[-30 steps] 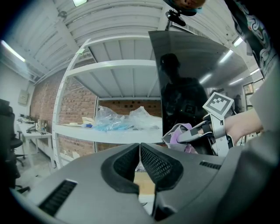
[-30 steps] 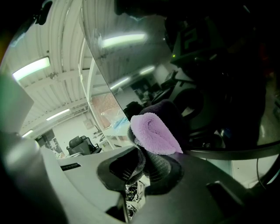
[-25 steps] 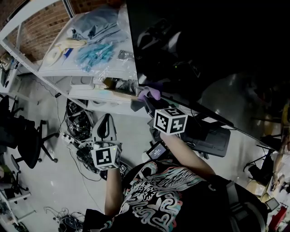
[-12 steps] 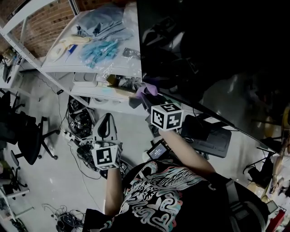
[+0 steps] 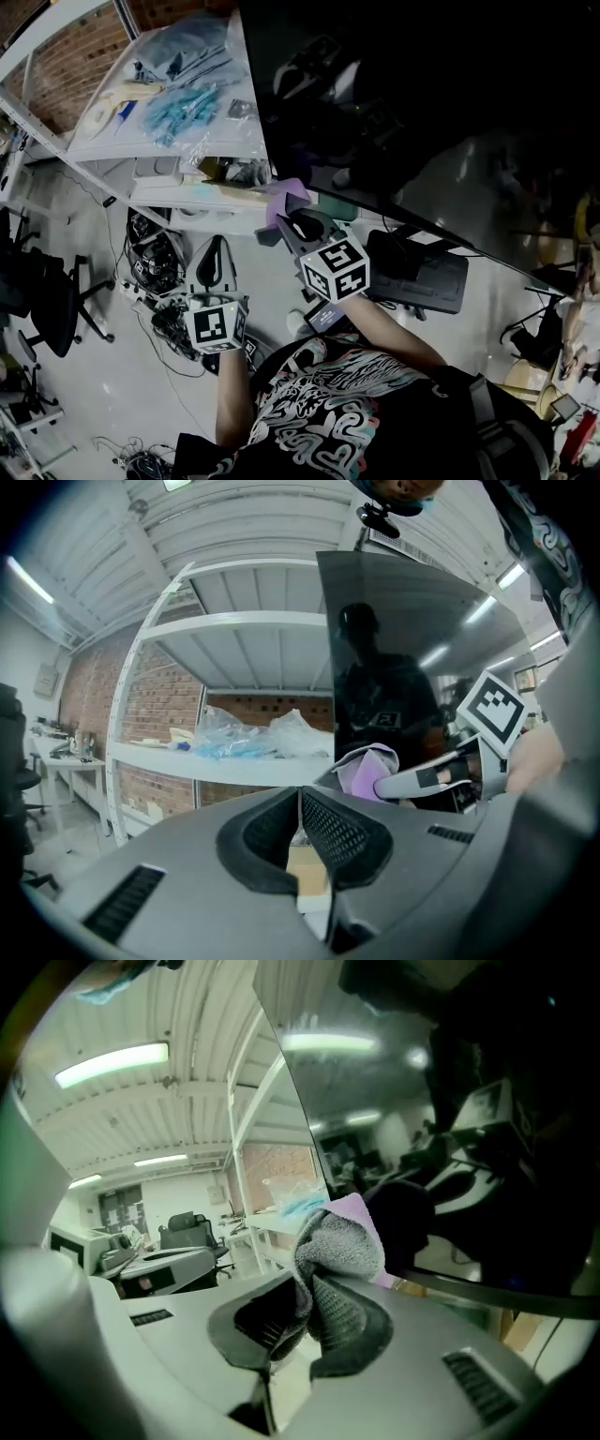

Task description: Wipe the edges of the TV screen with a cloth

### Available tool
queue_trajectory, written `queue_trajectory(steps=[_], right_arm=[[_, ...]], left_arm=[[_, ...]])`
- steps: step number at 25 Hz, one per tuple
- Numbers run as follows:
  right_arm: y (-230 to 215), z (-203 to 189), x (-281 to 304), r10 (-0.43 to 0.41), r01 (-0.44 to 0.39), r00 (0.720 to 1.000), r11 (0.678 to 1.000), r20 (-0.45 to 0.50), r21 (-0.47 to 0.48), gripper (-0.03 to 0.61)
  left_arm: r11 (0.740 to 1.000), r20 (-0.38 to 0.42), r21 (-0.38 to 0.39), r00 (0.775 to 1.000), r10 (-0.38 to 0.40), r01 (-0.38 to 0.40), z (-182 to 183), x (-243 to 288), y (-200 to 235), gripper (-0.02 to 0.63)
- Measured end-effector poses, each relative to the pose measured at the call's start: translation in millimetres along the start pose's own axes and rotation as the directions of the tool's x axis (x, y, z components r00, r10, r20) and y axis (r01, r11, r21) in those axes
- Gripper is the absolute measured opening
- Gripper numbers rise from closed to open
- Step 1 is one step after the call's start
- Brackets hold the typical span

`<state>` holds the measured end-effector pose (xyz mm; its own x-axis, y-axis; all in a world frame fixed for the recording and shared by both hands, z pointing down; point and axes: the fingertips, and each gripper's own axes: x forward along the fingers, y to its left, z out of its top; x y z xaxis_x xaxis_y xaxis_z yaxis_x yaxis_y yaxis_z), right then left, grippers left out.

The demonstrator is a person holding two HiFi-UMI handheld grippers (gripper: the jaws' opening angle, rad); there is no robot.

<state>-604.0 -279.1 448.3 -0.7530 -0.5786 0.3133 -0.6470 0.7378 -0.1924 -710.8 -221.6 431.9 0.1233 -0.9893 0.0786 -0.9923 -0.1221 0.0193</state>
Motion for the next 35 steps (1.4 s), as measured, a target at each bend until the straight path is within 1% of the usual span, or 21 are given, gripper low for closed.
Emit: queue_trajectory(steps=[2,4,7,9,17,24,27,30,35], right_arm=[[4,1,-16,0.006,-0.005,1.000,0.999,0.021,-0.051,0.069],[5,1,-35,-0.004,0.009,0.999,0.995,0.046,-0.100,0.069],[-1,1,-67,-0.051,0.064,0.995,0.985,0.083,-0.162,0.069],[-6,1,-93,-0.086,0.103,0.991,0.979,0.105,-0.175,0.069],[-21,-14,-205,-0.201,0.222,0.968,0.965,0.151,-0.139,0.069],[-27,-29,-319,-0.304,0.332,0.930,0.936,0.205,-0.120,0.069],[-28,-38,-357,-0.326,0.353,0.920,0.930,0.218,-0.100,0.069],[-26,-49,-388,-0.342,0.367,0.914,0.926,0.221,-0.085,0.069],[-20,-54,-414,-0.363,0.393,0.899,0.916,0.244,-0.085,0.069]], left_arm=[[1.000,0.002,-0.004,1.000,-0.007,0.007,-1,0,-8,0.026],[1.000,0.005,-0.010,1.000,-0.014,0.014,-2,0,-16,0.026],[1.000,0.010,-0.009,1.000,-0.029,0.029,0,-3,-34,0.026],[0.999,0.015,0.000,0.999,-0.043,0.043,6,-10,-50,0.026],[0.995,0.036,0.020,0.995,-0.095,0.095,25,-54,-127,0.026],[0.986,0.049,0.056,0.986,-0.157,0.154,39,-104,-209,0.026],[0.982,0.049,0.085,0.984,-0.173,0.168,44,-126,-240,0.026],[0.977,0.026,0.109,0.982,-0.185,0.181,44,-153,-266,0.026],[0.971,0.014,0.138,0.980,-0.198,0.195,44,-178,-285,0.026]])
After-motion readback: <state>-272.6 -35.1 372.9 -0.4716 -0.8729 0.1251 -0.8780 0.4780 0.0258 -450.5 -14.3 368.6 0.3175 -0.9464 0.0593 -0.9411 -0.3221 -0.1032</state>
